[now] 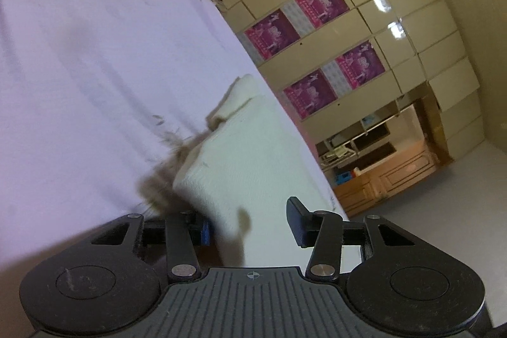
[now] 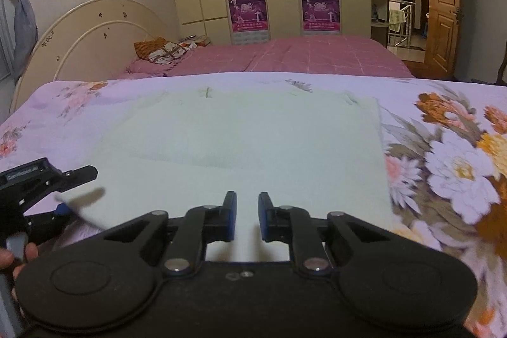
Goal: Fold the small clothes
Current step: 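Grasp the sweater end with the left gripper and fold it over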
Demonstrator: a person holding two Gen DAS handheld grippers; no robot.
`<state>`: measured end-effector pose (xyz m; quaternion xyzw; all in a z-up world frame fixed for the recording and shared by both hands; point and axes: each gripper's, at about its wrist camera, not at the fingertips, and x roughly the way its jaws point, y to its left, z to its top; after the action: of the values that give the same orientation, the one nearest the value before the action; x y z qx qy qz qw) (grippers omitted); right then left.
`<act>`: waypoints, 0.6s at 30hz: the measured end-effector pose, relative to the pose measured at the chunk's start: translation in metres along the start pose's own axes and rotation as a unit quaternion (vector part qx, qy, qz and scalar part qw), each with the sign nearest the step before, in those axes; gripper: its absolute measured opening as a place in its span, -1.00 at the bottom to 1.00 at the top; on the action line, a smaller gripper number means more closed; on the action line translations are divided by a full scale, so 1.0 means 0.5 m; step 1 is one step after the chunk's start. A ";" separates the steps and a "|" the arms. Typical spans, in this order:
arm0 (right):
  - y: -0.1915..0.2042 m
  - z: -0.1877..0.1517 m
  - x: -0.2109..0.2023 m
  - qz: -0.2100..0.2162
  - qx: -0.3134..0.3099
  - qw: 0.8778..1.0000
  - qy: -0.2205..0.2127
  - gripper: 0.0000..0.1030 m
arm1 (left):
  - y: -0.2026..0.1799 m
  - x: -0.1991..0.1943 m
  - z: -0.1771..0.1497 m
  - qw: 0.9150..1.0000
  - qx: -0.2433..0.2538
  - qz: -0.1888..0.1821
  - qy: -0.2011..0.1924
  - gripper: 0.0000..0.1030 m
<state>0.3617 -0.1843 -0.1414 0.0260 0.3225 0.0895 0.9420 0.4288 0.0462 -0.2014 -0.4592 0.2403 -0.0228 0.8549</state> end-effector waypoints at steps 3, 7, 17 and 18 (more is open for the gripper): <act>0.013 0.019 0.048 0.004 0.002 1.000 0.005 -0.71 | -0.001 0.033 0.018 1.000 -0.018 -0.007 -0.006 -0.09; 0.031 0.043 0.100 0.006 -0.002 1.000 0.002 -0.75 | -0.007 0.081 0.030 1.000 -0.022 0.008 0.000 -0.50; 0.083 0.035 0.166 -0.016 -0.071 0.997 0.012 -0.87 | 0.004 0.116 0.041 1.000 -0.005 -0.002 0.001 -0.87; 0.088 0.032 0.167 -0.021 -0.080 0.997 0.010 -0.89 | 0.017 0.121 0.043 1.000 -0.020 0.000 0.009 -0.86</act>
<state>0.4296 -0.1253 -0.1742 -0.0570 0.3241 0.0956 0.9394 0.4902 0.0520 -0.2218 -0.4759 0.2480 -0.0222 0.8435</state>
